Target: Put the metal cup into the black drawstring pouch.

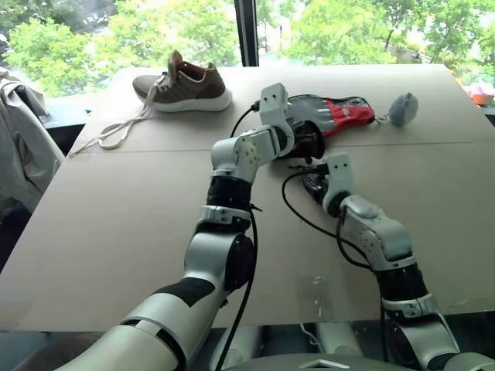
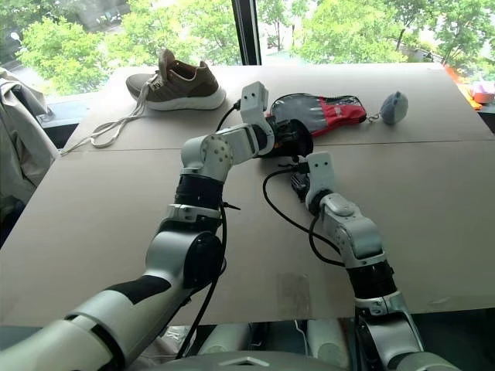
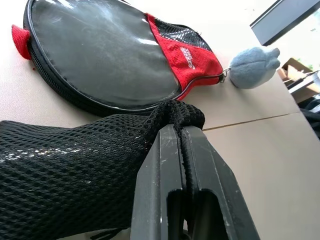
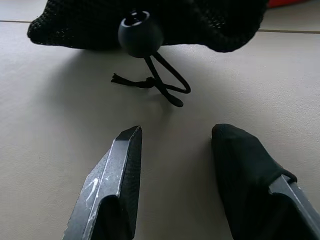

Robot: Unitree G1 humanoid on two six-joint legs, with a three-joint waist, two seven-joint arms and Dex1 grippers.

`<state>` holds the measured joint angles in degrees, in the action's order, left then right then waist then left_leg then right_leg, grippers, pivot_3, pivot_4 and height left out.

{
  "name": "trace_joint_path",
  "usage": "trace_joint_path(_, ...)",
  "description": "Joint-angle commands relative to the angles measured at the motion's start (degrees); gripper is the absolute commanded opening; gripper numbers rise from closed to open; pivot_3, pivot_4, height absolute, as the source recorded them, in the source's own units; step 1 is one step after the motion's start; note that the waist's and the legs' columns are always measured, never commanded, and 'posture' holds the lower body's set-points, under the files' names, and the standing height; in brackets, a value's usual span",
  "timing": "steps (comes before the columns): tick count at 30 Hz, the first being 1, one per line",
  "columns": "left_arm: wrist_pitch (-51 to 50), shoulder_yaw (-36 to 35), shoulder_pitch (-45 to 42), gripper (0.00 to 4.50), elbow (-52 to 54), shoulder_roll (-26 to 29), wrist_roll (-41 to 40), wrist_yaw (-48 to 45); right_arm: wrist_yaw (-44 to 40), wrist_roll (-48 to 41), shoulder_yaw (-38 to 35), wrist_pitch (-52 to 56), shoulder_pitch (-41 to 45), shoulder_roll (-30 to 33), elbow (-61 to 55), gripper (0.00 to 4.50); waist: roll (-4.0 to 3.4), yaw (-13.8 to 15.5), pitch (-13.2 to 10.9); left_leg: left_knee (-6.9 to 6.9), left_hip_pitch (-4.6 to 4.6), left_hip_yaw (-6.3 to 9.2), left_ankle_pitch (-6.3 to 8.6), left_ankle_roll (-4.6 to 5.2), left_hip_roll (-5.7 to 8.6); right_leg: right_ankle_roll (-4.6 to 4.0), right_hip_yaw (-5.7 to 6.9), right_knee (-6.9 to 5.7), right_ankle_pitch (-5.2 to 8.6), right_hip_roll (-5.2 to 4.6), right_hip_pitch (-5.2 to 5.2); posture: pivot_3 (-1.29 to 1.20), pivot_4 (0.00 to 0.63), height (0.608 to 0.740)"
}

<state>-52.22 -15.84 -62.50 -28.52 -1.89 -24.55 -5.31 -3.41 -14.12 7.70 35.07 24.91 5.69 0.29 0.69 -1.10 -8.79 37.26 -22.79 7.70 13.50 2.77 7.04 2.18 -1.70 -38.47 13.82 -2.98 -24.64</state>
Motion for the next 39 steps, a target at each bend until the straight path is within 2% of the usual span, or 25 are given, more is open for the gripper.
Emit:
trace_joint_path(1,-0.9,-3.0,0.2,0.0,1.4,1.9,-3.1,-1.3,-1.3,1.6,0.1,-5.9,1.4,-2.1,0.8,2.19,0.0,0.0,0.0,0.0,0.0,-0.03,0.0,0.0,0.0,0.0,-0.03,-0.04,0.0,0.0,-0.04,0.0,0.15,0.74)
trace_joint_path(7,-0.2,-7.5,0.0,0.0,0.0,1.9,-6.5,0.2,-6.3,2.9,2.0,-12.7,2.3,-5.0,5.5,2.19,0.02,0.0,0.0,0.1,0.0,-0.04,0.0,0.0,0.0,0.0,-0.05,-0.13,0.0,0.01,-0.05,0.0,0.15,0.74)
trace_joint_path(14,-0.6,-9.1,-0.1,0.0,2.1,1.6,-9.9,-0.5,-6.9,7.7,2.7,-17.9,5.4,-5.4,12.8,2.19,0.03,-0.1,0.0,0.11,0.0,-0.05,0.0,0.0,0.0,-0.01,-0.06,-0.16,0.0,0.0,-0.05,0.0,0.15,0.74)
trace_joint_path(22,-6.6,-10.4,5.3,0.0,11.8,5.1,-16.3,-1.9,-9.5,8.1,1.9,-16.9,4.5,-3.5,8.7,2.19,0.03,-1.3,0.0,0.11,0.0,-0.06,0.0,-0.01,0.0,-0.01,-0.1,-0.19,0.0,0.01,-0.07,0.0,0.15,0.74)
trace_joint_path(32,-7.8,-14.1,4.0,0.0,15.4,3.7,-23.1,4.1,-14.5,9.1,5.0,-16.4,5.6,-4.5,8.6,2.19,0.08,-1.1,0.1,0.18,0.03,-0.06,-0.01,-0.02,0.0,-0.01,-0.08,-0.32,-0.01,0.0,-0.06,0.0,0.15,0.74)
trace_joint_path(39,-9.0,-12.7,6.0,0.0,18.8,3.9,-25.3,5.7,-13.0,8.9,2.5,-17.9,6.8,-6.0,12.0,2.19,0.09,-1.2,0.1,0.17,0.03,-0.06,0.0,-0.02,0.0,-0.01,-0.09,-0.32,-0.01,0.01,-0.07,0.0,0.15,0.74)
